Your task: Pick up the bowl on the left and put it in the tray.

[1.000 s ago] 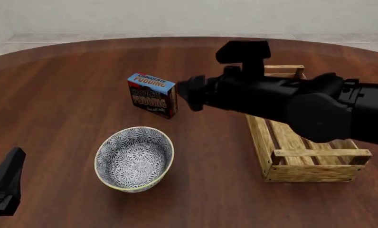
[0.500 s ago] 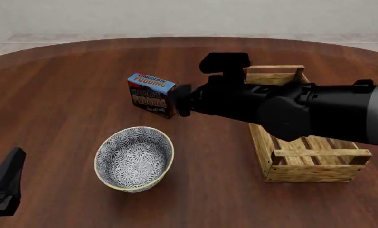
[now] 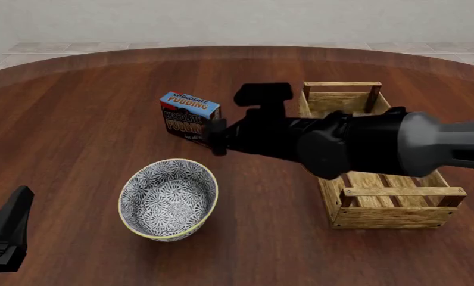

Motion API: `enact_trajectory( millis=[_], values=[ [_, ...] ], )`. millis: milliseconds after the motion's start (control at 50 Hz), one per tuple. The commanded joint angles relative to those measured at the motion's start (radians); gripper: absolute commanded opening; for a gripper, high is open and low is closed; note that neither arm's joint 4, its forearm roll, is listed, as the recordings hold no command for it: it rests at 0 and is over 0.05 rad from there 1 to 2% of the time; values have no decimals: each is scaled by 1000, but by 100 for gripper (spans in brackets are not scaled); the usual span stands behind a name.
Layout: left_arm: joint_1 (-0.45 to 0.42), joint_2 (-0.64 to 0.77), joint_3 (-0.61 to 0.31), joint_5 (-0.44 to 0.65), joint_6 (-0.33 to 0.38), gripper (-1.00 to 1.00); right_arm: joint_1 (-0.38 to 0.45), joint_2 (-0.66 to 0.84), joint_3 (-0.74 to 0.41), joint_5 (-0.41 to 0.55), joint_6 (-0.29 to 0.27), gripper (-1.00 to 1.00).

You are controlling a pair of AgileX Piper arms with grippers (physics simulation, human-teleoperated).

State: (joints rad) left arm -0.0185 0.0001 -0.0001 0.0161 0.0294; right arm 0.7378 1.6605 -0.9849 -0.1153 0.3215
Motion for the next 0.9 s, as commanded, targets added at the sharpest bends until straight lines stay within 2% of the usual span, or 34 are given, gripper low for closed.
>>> enact_trajectory(
  millis=[20,900],
  values=[
    [2,0,0,2,-1,100,-4,47,-14,-14,6,100],
    [7,0,0,-6,-4,100,37,210,-69,-41,27,100]
  ],
)
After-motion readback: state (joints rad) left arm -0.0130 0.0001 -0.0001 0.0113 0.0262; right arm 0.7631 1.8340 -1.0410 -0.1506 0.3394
